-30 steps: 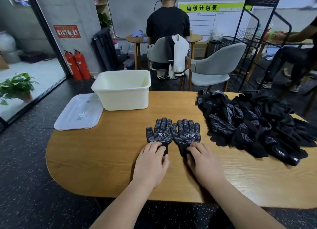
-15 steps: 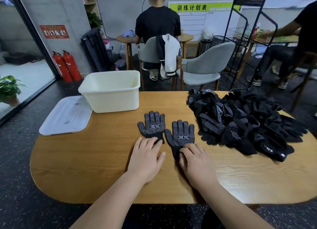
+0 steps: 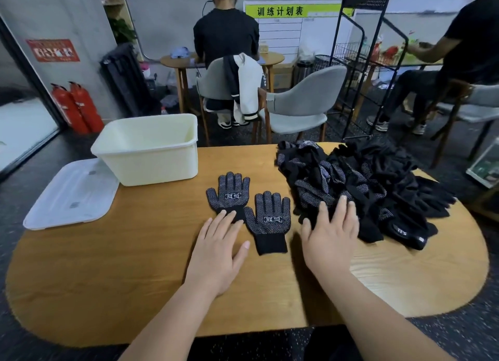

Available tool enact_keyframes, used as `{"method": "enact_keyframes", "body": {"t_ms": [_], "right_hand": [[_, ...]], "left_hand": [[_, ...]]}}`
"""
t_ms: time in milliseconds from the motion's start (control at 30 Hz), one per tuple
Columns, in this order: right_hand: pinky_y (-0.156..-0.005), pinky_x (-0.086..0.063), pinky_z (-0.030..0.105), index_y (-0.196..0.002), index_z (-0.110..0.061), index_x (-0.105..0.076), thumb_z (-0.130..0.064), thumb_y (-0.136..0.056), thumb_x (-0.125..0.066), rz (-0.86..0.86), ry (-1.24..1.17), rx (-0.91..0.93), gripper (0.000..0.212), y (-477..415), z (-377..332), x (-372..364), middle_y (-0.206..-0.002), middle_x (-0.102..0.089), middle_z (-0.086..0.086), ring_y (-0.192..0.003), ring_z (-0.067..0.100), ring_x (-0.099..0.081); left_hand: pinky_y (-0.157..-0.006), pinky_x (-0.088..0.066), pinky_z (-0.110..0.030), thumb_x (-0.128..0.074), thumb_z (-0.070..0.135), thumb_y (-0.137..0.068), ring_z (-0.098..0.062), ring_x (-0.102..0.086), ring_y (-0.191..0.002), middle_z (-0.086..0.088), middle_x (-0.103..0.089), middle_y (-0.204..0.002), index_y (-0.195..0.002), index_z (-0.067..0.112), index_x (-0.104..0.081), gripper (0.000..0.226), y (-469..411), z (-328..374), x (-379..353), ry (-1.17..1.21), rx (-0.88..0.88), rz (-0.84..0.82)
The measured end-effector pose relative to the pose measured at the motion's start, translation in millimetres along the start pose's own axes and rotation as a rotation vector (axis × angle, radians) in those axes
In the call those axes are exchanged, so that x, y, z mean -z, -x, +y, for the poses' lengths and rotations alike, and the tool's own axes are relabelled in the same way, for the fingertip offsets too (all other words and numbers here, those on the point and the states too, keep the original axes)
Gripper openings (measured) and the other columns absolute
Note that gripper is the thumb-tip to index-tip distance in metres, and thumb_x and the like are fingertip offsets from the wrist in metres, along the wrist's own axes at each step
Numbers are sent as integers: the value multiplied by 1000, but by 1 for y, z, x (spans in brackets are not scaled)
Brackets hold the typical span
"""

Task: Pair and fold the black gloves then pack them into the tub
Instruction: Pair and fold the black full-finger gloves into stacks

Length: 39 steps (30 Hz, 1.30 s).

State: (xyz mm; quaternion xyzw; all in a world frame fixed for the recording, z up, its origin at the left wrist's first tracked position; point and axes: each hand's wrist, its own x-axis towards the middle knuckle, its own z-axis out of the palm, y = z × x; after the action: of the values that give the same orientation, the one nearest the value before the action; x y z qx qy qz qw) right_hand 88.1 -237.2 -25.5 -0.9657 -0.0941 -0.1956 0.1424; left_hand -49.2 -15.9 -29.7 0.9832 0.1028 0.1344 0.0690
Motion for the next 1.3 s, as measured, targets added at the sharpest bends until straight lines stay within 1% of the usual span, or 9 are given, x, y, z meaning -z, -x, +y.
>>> {"method": "enact_keyframes", "body": {"t_ms": [133, 267, 400, 700, 900, 967, 1067, 1167, 1300], "right_hand": [[-124, -23, 60, -149, 2, -50, -39, -103, -50, -5, 52, -38, 62, 1, 16, -7, -161, -41, 23, -153, 43, -25], [-125, -24, 53, -151, 0, -50, -38, -101, -46, 111, 2, 145, 62, 12, 14, -1, -159, -46, 17, -150, 37, -35], [-120, -34, 50, -140, -8, -64, -34, -101, -51, 139, 6, 376, 49, 20, 11, 2, -151, -58, 9, -139, 30, -51], [-98, -48, 43, -131, -12, -71, -8, -95, -63, 215, -145, 522, 37, 24, 14, 2, -141, -65, 2, -120, 28, -61], [-104, -53, 42, -127, -18, -75, -2, -98, -61, 25, -566, 330, 36, -5, -17, 56, -130, -68, -4, -120, 16, -61], [-100, -55, 42, -121, -22, -77, 1, -97, -59, -47, -643, 382, 38, -26, -34, 85, -120, -72, -7, -108, 13, -67], [-88, -59, 36, -134, -35, -69, -2, -102, -53, -236, -607, 354, 49, -62, -59, 125, -114, -71, -7, -87, 9, -67], [-84, -51, 27, -149, -40, -53, -4, -104, -51, -266, -504, 392, 58, -91, -77, 140, -131, -70, -1, -105, 21, -68], [-96, -44, 23, -150, -32, -54, -7, -105, -54, -64, -637, 394, 51, -101, -89, 142, -130, -71, -3, -118, 18, -64]], "left_hand": [[-132, -15, -44, -20, 60, -111, -10, -8, -162, 5, -30, -171, -158, 26, -47, 64, 1, -2, -3, 11, -1, 22], [-130, -21, -45, -27, 58, -110, -12, -17, -161, 4, -39, -166, -151, 25, -55, 59, 2, -3, -6, 46, -6, 60], [-128, -26, -46, -32, 56, -110, -13, -26, -157, 6, -46, -161, -146, 23, -60, 56, 4, -3, -7, 52, -31, 77], [-124, -32, -40, -37, 53, -110, -13, -40, -149, 8, -55, -151, -143, 24, -63, 51, 9, -1, -4, 65, -61, 117], [-122, -35, -41, -39, 50, -110, -16, -44, -145, 6, -57, -148, -138, 21, -66, 48, 8, -3, -7, 62, -30, 134], [-120, -37, -41, -42, 46, -109, -17, -47, -142, 4, -58, -145, -135, 20, -67, 44, 10, -2, -6, 55, -8, 150], [-117, -39, -39, -43, 41, -107, -18, -51, -136, 4, -60, -140, -132, 19, -68, 41, 11, 0, -4, 59, 10, 171], [-115, -40, -38, -43, 40, -106, -16, -51, -134, 6, -59, -139, -132, 20, -67, 40, 11, 2, -2, 55, 20, 165], [-116, -38, -34, -45, 41, -105, -14, -51, -133, 7, -60, -139, -134, 21, -67, 42, 11, 1, -3, 65, 46, 167]]}}
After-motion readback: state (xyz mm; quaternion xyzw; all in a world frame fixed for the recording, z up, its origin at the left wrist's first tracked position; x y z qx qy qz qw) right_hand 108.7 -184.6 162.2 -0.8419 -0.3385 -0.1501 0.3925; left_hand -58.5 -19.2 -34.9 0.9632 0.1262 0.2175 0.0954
